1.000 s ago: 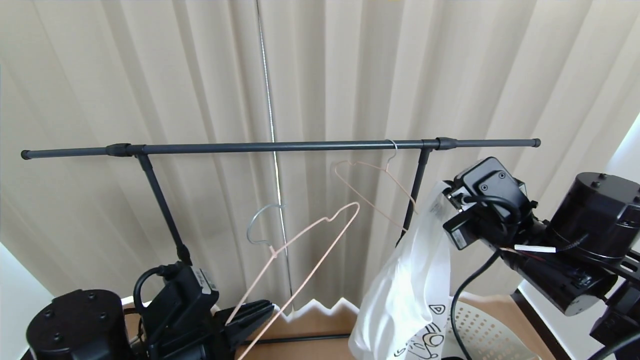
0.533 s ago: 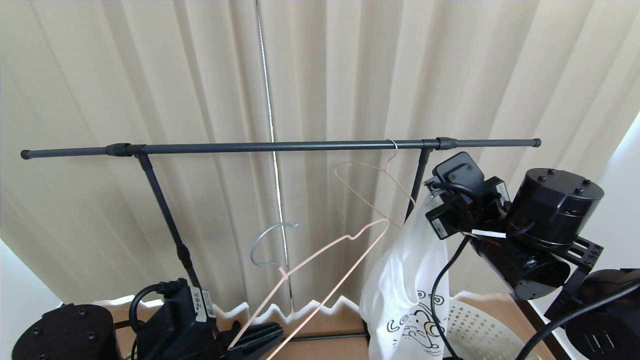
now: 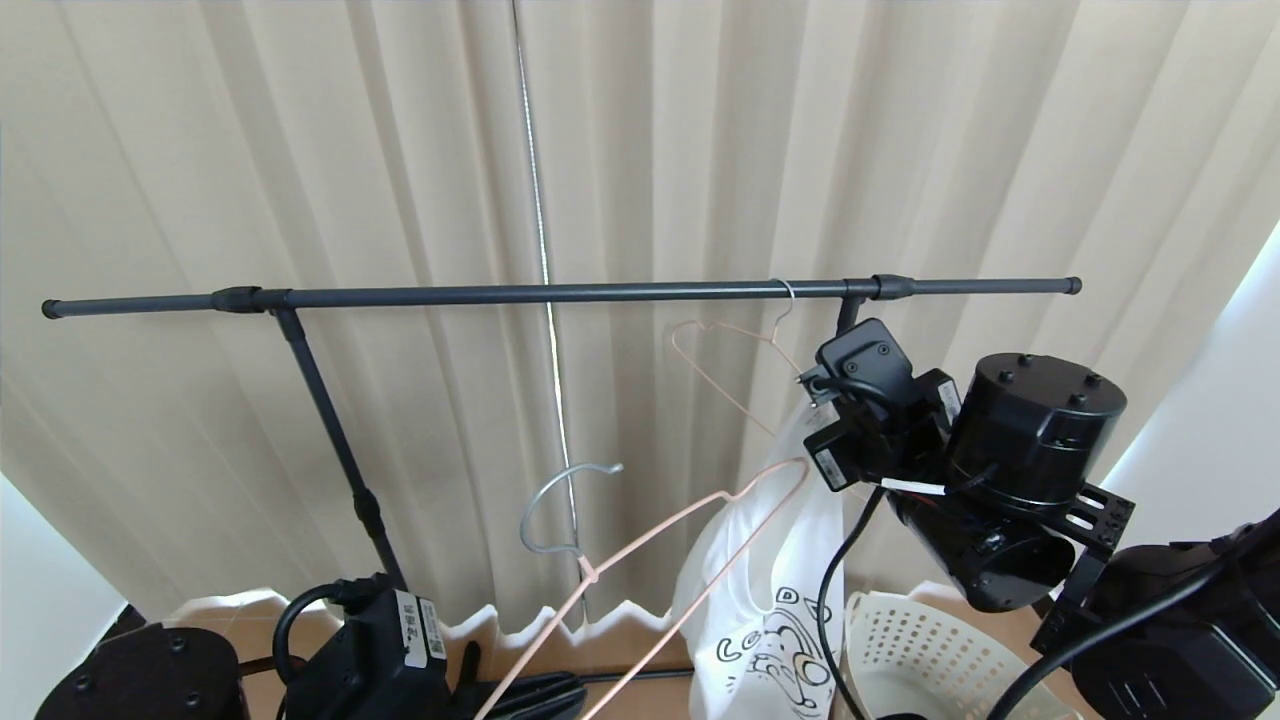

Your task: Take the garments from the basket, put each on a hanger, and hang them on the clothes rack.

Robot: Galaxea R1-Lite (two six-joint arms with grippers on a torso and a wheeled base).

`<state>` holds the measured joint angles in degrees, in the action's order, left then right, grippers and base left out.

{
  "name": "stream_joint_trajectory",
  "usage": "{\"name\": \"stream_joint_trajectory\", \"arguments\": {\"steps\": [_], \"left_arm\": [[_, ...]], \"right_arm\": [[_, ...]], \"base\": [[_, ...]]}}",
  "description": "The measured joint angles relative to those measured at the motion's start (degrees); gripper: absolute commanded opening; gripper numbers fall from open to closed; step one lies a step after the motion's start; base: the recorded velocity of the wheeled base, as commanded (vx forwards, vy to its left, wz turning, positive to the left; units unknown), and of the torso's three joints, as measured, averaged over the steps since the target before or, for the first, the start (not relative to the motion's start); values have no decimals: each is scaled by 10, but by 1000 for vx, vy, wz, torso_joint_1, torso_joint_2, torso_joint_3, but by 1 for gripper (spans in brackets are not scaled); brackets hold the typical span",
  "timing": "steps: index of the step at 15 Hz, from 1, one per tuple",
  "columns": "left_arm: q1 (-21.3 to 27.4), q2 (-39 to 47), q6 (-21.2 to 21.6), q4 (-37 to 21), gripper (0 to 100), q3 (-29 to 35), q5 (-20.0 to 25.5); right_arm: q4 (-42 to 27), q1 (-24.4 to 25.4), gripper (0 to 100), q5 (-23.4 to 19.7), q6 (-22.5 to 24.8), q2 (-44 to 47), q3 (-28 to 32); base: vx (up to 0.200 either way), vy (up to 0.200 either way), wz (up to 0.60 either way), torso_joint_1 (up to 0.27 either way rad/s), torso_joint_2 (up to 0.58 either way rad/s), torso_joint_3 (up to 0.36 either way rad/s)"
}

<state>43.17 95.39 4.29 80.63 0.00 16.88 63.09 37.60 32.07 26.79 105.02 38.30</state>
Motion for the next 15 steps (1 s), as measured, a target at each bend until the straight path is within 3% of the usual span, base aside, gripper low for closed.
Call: {"name": "stream_joint_trajectory", "arguments": {"steps": [9, 15], "left_arm": [[-9, 32, -14, 47, 0, 0, -6], [-16, 69, -14, 92, 0, 0, -42]], "right_arm": [[0, 42, 0, 1, -10, -7, -15], [0, 81, 0, 1, -11, -17, -29]], "base": [[0, 0, 0, 0, 0, 0], [0, 0, 0, 0, 0, 0]]}}
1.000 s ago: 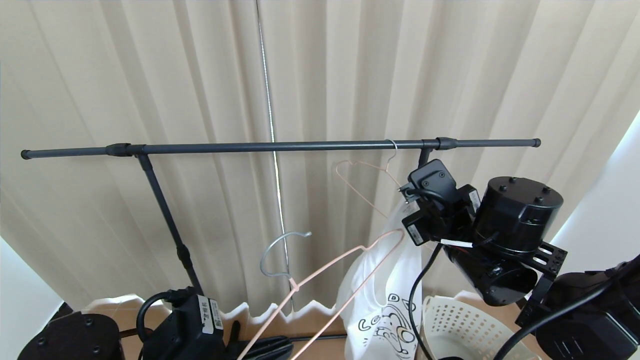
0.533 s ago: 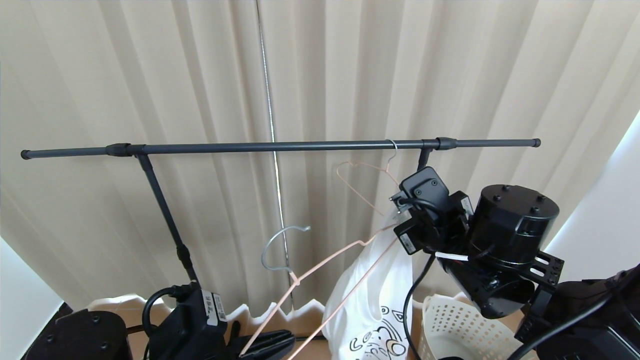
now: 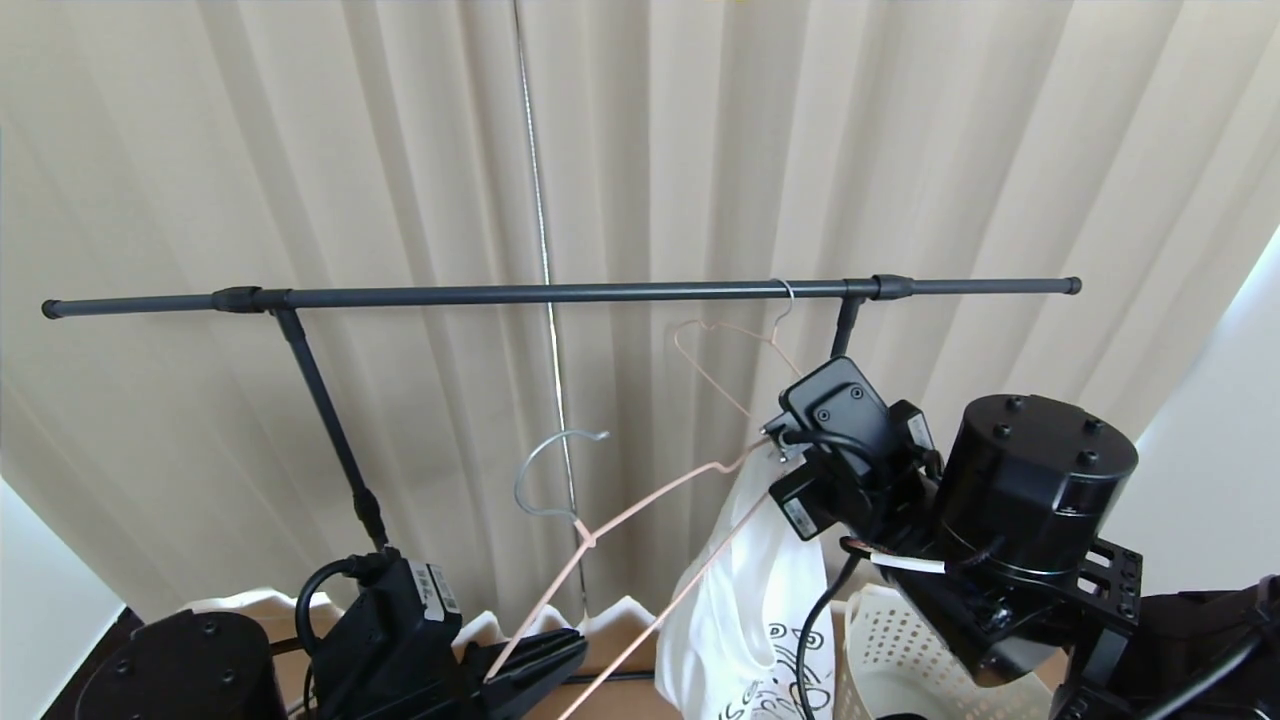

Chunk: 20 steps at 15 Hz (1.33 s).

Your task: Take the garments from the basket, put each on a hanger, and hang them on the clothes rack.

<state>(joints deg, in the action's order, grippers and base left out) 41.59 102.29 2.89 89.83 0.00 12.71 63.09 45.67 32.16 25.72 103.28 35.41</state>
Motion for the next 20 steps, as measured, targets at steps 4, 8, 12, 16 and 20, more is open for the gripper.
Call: {"name": "stream_joint_trajectory", "arguments": {"steps": [4, 8, 12, 16, 20], "left_arm": [[0, 30, 0, 1, 0, 0, -20], [2, 38, 0, 1, 0, 0, -20], [2, 40, 0, 1, 0, 0, -21], [2, 40, 0, 1, 0, 0, -21], [2, 38, 2, 1, 0, 0, -21]], "right_arm": [[0, 25, 0, 0, -1, -2, -6], [-1, 63, 0, 0, -25, -3, -7], [-5, 120, 0, 0, -62, 1, -4], [-5, 169, 0, 0, -119, 2, 9], [-3, 185, 0, -3, -133, -1, 18]], "base": [[0, 0, 0, 0, 0, 0], [0, 0, 0, 0, 0, 0], [0, 0, 0, 0, 0, 0], [0, 0, 0, 0, 0, 0], [0, 0, 0, 0, 0, 0]]}}
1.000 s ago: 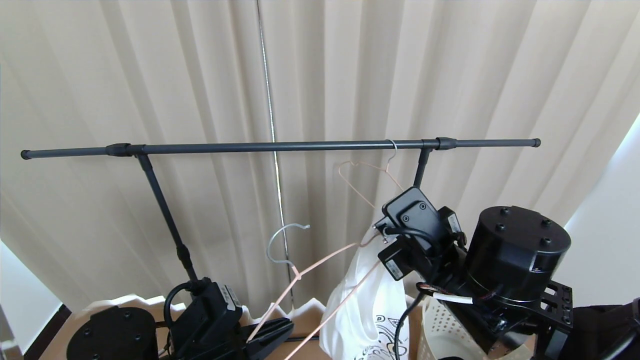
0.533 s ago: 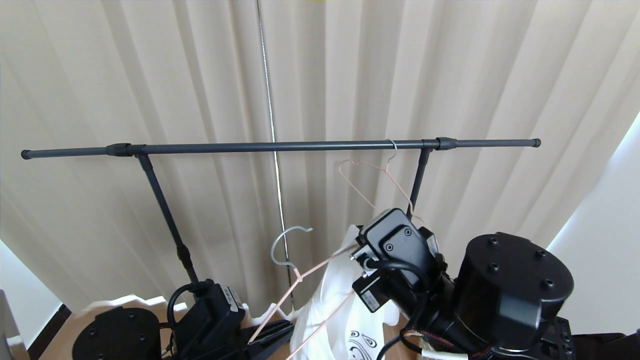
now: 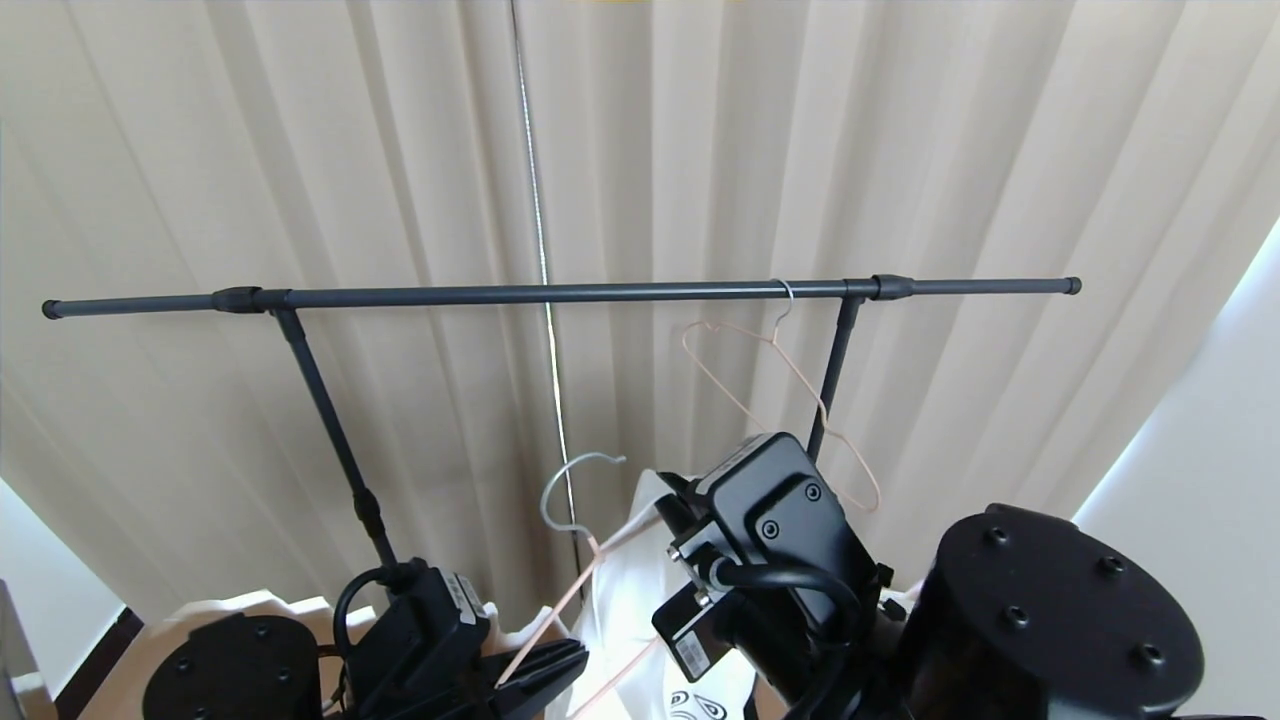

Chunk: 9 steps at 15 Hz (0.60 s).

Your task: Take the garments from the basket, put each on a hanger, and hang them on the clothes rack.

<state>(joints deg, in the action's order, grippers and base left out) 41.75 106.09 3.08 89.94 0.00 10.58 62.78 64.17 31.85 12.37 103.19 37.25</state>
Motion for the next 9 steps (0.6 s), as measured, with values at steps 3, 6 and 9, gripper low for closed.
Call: {"name": "stream_joint_trajectory", "arguments": {"steps": [3, 6, 9], "left_arm": [[0, -7, 1, 0, 0, 0, 0], [0, -19, 3, 0, 0, 0, 0], [0, -29, 4, 0, 0, 0, 0]], "right_arm": [[2, 2, 100, -1, -1, -1, 0], [2, -8, 100, -1, 0, -7, 2], [0, -26, 100, -1, 1, -18, 8]], "base": [[0, 0, 0, 0, 0, 0], [0, 0, 0, 0, 0, 0], [0, 0, 0, 0, 0, 0]]}}
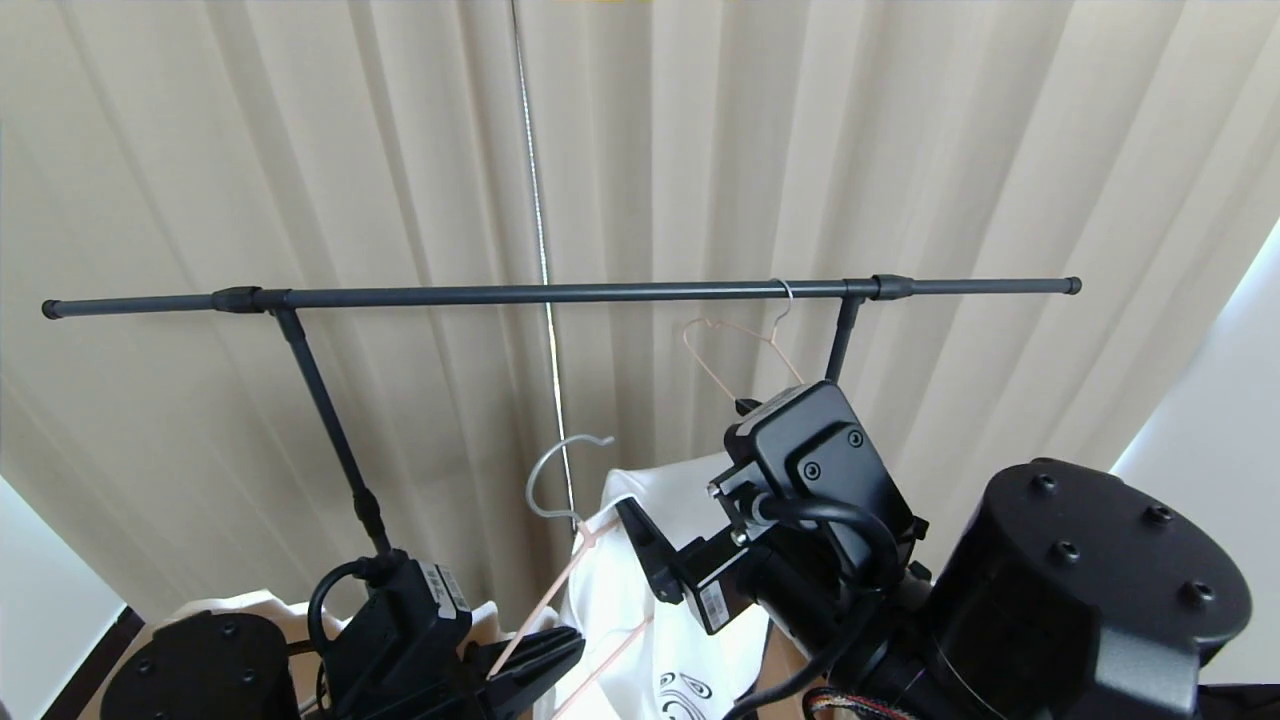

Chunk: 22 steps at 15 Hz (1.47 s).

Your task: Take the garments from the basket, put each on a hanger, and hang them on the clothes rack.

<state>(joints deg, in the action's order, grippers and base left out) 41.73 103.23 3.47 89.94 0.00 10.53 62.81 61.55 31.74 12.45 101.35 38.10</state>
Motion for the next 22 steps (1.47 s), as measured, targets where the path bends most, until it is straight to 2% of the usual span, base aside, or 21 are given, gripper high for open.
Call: {"name": "stream_joint_trajectory", "arguments": {"steps": [9, 18, 22], "left_arm": [[-1, -26, -4, 0, 0, 0, 0], [-27, -33, -7, -1, 0, 7, 0], [-33, -42, -14, -1, 0, 9, 0]], "right_arm": [[3, -4, 100, -1, -1, 5, 2], [3, -2, 100, -3, -1, 2, -5], [2, -1, 100, -21, 0, -2, -21]], "base": [[0, 0, 0, 0, 0, 0], [0, 0, 0, 0, 0, 0], [0, 0, 0, 0, 0, 0]]}}
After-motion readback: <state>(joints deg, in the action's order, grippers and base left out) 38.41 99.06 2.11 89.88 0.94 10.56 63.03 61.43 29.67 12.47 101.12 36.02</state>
